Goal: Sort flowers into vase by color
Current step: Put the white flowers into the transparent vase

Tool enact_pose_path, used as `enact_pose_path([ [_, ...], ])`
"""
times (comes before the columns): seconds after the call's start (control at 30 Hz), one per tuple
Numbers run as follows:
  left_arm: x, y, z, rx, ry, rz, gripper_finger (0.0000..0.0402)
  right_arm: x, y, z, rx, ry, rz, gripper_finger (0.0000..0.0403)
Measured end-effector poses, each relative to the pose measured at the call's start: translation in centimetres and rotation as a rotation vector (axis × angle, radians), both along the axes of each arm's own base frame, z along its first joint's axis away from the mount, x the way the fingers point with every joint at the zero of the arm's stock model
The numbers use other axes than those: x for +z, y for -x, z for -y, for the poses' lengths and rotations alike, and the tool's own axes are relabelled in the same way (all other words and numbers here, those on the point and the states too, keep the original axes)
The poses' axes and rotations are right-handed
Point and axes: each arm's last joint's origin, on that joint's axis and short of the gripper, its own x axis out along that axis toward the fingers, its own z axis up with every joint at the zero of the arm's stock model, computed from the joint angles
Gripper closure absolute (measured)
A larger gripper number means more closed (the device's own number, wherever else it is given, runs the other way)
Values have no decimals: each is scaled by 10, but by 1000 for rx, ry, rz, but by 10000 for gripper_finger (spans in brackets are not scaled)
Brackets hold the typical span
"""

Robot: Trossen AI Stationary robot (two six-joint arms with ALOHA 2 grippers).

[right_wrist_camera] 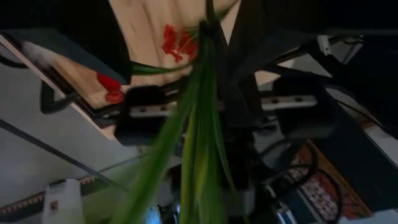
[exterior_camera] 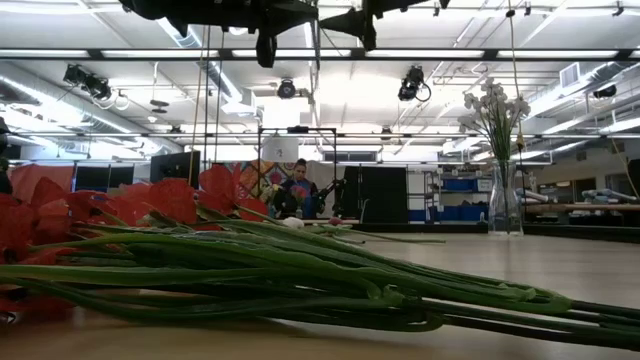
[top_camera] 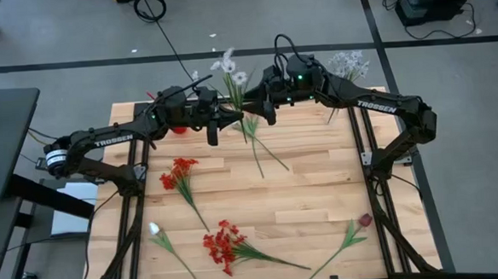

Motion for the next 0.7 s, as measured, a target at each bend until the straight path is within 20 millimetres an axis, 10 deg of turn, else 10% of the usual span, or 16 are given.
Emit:
enact_pose_path([
  [0.3,-4,-3,4,-57,-9,-31,400,2,-3,-6,15,-1,24,155],
  [0.7,-15,-9,7,-95,19,-94,400,-5,-3,-10,32,-1,-40,386],
])
